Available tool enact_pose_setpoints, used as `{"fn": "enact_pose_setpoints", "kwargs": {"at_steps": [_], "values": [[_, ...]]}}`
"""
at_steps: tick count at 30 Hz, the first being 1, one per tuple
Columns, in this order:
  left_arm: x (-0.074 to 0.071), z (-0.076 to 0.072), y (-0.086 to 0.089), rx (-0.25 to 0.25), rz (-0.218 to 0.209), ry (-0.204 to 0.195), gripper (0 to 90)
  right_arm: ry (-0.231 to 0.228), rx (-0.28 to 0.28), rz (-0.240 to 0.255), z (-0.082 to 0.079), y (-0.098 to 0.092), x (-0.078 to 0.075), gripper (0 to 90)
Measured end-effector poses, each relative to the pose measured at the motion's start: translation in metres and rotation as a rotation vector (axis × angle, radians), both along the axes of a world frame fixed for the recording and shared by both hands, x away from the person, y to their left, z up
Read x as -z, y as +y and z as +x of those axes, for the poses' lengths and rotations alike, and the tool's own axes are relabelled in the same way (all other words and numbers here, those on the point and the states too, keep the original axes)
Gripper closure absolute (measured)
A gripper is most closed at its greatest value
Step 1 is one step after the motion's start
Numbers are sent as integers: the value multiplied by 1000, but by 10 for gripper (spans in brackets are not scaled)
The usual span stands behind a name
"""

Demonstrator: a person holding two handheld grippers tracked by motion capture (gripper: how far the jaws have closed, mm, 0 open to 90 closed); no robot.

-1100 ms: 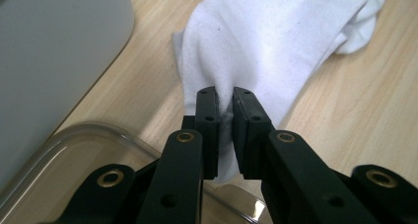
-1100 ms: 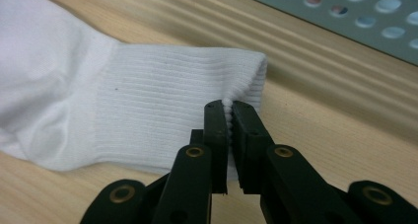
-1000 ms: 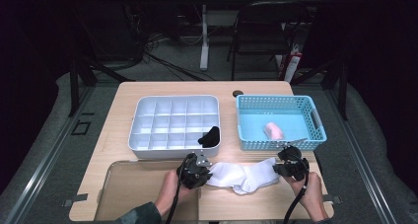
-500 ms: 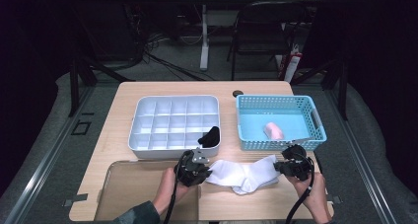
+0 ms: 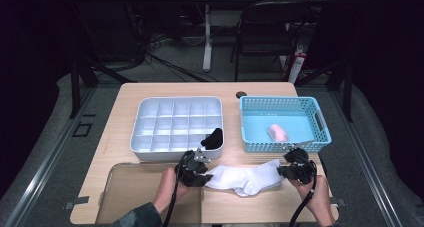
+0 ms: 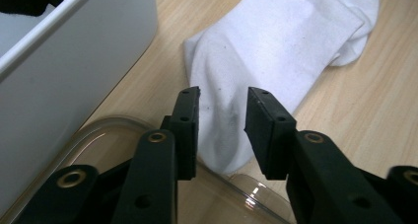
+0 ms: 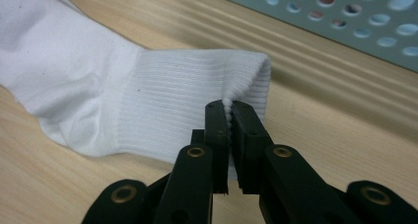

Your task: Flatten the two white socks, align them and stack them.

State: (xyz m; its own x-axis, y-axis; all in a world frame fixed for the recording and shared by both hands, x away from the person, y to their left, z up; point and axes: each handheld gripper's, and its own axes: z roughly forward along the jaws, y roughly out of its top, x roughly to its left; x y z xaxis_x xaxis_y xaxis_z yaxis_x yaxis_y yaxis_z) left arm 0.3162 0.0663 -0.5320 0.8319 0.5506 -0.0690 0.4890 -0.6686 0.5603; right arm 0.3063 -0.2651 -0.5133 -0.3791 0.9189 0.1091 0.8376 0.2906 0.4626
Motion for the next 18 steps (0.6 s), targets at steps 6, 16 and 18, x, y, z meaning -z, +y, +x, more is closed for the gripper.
{"fn": "enact_pose_setpoints", "kwargs": {"at_steps": [6,16,18], "values": [[5,0,-10,26,32,-8,654,37,-21,25,1,1,2,861],[9,-7,-21,42,59,-67,838,16,-34,49,-3,2,-6,862],[3,-8,-20,39,34,-72,837,8,-35,50,-4,2,-9,862]]}}
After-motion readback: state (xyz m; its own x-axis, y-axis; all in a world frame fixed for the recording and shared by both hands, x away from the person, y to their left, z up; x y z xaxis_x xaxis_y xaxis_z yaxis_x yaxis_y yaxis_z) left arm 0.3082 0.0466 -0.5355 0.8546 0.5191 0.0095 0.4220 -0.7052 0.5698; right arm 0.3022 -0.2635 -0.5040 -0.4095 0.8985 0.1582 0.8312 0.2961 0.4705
